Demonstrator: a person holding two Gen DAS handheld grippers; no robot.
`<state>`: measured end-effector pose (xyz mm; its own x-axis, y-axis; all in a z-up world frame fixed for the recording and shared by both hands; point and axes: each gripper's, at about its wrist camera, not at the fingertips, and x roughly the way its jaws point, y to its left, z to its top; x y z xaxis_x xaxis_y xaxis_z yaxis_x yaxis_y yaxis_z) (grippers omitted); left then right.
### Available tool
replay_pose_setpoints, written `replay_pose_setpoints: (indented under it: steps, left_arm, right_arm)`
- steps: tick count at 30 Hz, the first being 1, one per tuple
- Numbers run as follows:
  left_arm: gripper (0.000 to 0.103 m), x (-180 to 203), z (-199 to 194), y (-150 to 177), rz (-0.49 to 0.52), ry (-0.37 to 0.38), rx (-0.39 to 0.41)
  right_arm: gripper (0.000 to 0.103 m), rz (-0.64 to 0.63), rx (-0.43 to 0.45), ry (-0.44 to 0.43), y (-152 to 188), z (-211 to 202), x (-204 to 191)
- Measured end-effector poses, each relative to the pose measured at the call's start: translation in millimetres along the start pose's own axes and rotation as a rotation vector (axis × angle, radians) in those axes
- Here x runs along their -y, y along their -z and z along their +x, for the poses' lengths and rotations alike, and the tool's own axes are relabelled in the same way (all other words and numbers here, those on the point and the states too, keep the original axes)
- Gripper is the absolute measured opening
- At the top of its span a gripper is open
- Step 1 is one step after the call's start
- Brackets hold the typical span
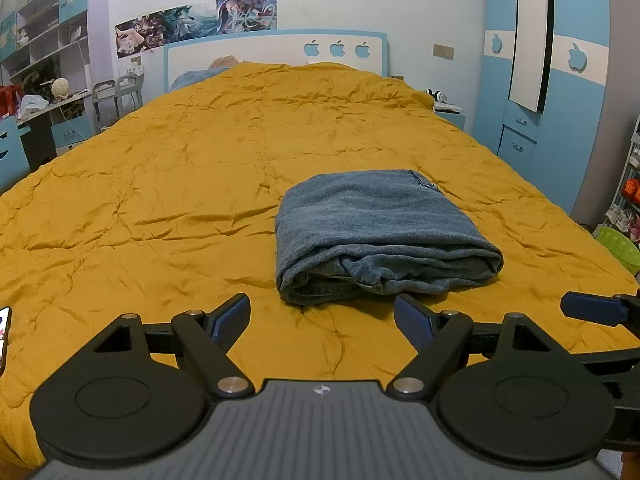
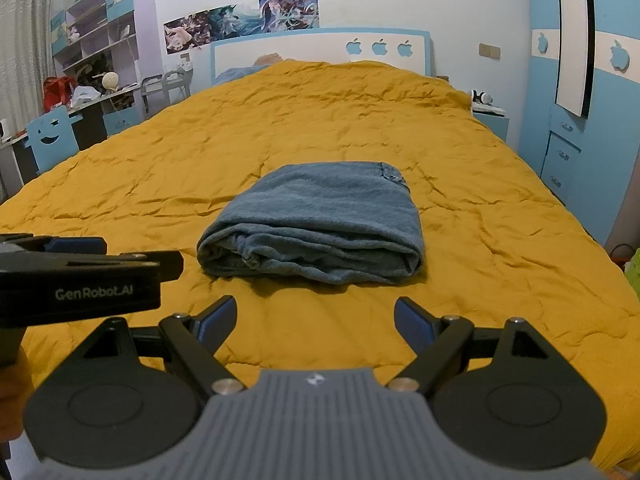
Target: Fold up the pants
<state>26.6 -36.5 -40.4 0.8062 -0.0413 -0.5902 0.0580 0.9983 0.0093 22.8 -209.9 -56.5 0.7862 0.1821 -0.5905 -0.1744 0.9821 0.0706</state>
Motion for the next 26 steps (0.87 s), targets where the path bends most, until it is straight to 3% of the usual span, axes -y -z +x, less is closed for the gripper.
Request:
replay_pose_setpoints:
  steps: [26]
  left_arm:
    - [0.095, -1.3, 0.6, 2.0, 0.017, -0.005, 0.008]
  right_arm:
    - [0.082, -0.004, -0.005, -0.012, 2.2, 1.5, -1.7]
